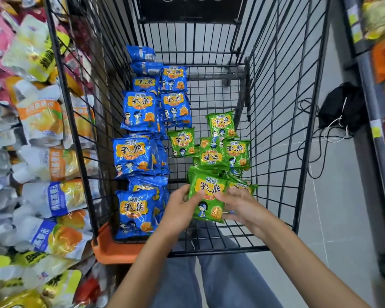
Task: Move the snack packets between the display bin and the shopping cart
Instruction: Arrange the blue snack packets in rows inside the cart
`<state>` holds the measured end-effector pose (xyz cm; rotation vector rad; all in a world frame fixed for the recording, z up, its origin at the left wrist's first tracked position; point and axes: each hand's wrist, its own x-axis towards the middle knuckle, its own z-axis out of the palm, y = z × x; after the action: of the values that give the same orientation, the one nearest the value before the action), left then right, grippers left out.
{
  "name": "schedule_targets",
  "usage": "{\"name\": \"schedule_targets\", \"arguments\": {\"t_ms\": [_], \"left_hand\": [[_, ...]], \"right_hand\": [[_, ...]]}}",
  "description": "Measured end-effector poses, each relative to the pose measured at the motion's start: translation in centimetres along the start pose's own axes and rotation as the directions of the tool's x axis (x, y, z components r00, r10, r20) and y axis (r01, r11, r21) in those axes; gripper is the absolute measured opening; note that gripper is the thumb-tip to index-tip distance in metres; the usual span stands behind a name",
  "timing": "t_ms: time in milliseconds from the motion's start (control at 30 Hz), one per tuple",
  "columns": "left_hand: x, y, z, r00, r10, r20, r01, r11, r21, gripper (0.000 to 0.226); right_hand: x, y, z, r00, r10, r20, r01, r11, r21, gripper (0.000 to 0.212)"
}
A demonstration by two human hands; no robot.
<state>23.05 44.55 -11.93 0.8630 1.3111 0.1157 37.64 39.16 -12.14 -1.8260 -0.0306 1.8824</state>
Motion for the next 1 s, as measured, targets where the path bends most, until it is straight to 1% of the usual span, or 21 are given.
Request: {"name": "schedule_targets", "arguments": {"t_ms": [33, 100, 133, 167, 200, 267, 300, 333, 400, 433, 500, 567, 600, 633, 667, 733, 767, 800, 867, 900, 1000], "left_hand": [[-0.1, -0.1, -0.1, 1.000, -0.008, -0.004, 0.008, 1.000, -0.014, 0.013], [-0.4, 0.0, -0.4, 0.998, -0.062, -0.023, 0.062, 0.998, -0.020, 0.012], [-0.6, 0.2, -0.6, 0.996, -0.088, -0.032, 0.088, 0.996, 0.011, 0.021], [-0.6, 0.1, -0.9, 0.994, -0.103, -0.047, 0.105, 0.993, 0.052, 0.035], [-0.6, -0.3, -1.2, 0.993, -0.104, -0.058, 0.108, 0.991, 0.081, 0.041], [-0.5, -0.5, -1.5, 0.996, -0.045, -0.077, 0.053, 0.994, 0.100, 0.027], [-0.5, -0.4, -1.6, 0.995, -0.043, -0.087, 0.053, 0.991, 0.120, 0.026], [-0.4, -0.5, -1.7, 0.995, -0.050, -0.084, 0.062, 0.989, 0.137, 0.030], [-0.1, -1.0, -2.0, 0.994, -0.058, -0.089, 0.075, 0.978, 0.196, 0.056], [-0.1, -1.1, -2.0, 0.994, -0.052, -0.099, 0.072, 0.974, 0.217, 0.064], [0.1, -1.4, -2.0, 0.995, -0.030, -0.098, 0.054, 0.967, 0.248, 0.067], [0.4, -2.0, -2.0, 0.995, -0.036, -0.096, 0.061, 0.961, 0.270, 0.062], [0.4, -2.2, -2.0, 0.994, -0.041, -0.101, 0.067, 0.963, 0.262, 0.052], [0.3, -2.3, -2.0, 0.992, -0.057, -0.114, 0.085, 0.963, 0.257, 0.031], [0.3, -2.4, -1.9, 0.990, -0.052, -0.130, 0.085, 0.963, 0.256, 0.018], [0.3, -2.8, -1.8, 0.989, -0.023, -0.148, 0.062, 0.961, 0.269, 0.018], [0.3, -3.0, -1.9, 0.990, -0.012, -0.143, 0.050, 0.963, 0.265, 0.014], [0.1, -2.8, -1.8, 0.990, 0.004, -0.142, 0.035, 0.962, 0.270, 0.015], [-0.2, -2.3, -1.5, 0.989, 0.018, -0.146, 0.023, 0.962, 0.273, 0.039], [-0.3, -2.2, -1.5, 0.988, 0.010, -0.156, 0.032, 0.964, 0.266, 0.048], [-0.3, -1.8, -1.5, 0.984, -0.002, -0.180, 0.043, 0.973, 0.227, 0.053]], "right_hand": [[0.1, -0.1, -0.2, 0.998, 0.014, -0.062, -0.014, 1.000, 0.000, 0.028], [1.0, 0.2, -1.1, 0.966, 0.045, -0.255, -0.038, 0.999, 0.032, 0.039], [1.6, 0.5, -1.5, 0.933, 0.068, -0.354, -0.054, 0.997, 0.048, 0.051], [2.1, 0.7, -1.6, 0.894, 0.087, -0.440, -0.084, 0.996, 0.027, 0.062], [2.7, 1.1, -1.7, 0.856, 0.095, -0.508, -0.132, 0.991, -0.038, 0.071], [3.9, 1.8, -1.6, 0.819, 0.082, -0.568, -0.232, 0.953, -0.195, 0.084], [4.6, 2.0, -1.5, 0.815, 0.077, -0.575, -0.256, 0.937, -0.239, 0.088], [5.2, 2.1, -1.3, 0.808, 0.080, -0.584, -0.276, 0.926, -0.256, 0.091], [6.4, 2.1, -1.0, 0.771, 0.086, -0.631, -0.309, 0.917, -0.253, 0.096], [6.8, 2.1, -0.9, 0.753, 0.088, -0.652, -0.322, 0.913, -0.249, 0.097], [7.4, 2.1, -0.8, 0.729, 0.077, -0.680, -0.333, 0.908, -0.254, 0.098], [7.4, 2.1, -0.7, 0.706, 0.045, -0.707, -0.342, 0.896, -0.284, 0.093], [7.2, 2.2, -0.7, 0.698, 0.019, -0.716, -0.342, 0.887, -0.309, 0.089], [6.9, 2.2, -0.6, 0.695, -0.014, -0.719, -0.336, 0.878, -0.341, 0.085], [6.6, 2.1, -0.5, 0.693, -0.052, -0.719, -0.328, 0.866, -0.379, 0.080], [5.8, 1.8, -0.4, 0.681, -0.126, -0.721, -0.323, 0.832, -0.451, 0.069], [5.3, 1.4, -0.2, 0.678, -0.152, -0.720, -0.319, 0.821, -0.473, 0.062], [4.8, 1.1, -0.1, 0.682, -0.171, -0.711, -0.297, 0.823, -0.483, 0.055], [3.9, 0.6, 0.2, 0.710, -0.212, -0.672, -0.175, 0.870, -0.461, 0.043], [3.3, 0.4, 0.3, 0.721, -0.242, -0.649, -0.083, 0.900, -0.429, 0.040], [1.1, 0.1, 0.3, 0.735, -0.340, -0.587, 0.219, 0.938, -0.269, 0.035]]}}
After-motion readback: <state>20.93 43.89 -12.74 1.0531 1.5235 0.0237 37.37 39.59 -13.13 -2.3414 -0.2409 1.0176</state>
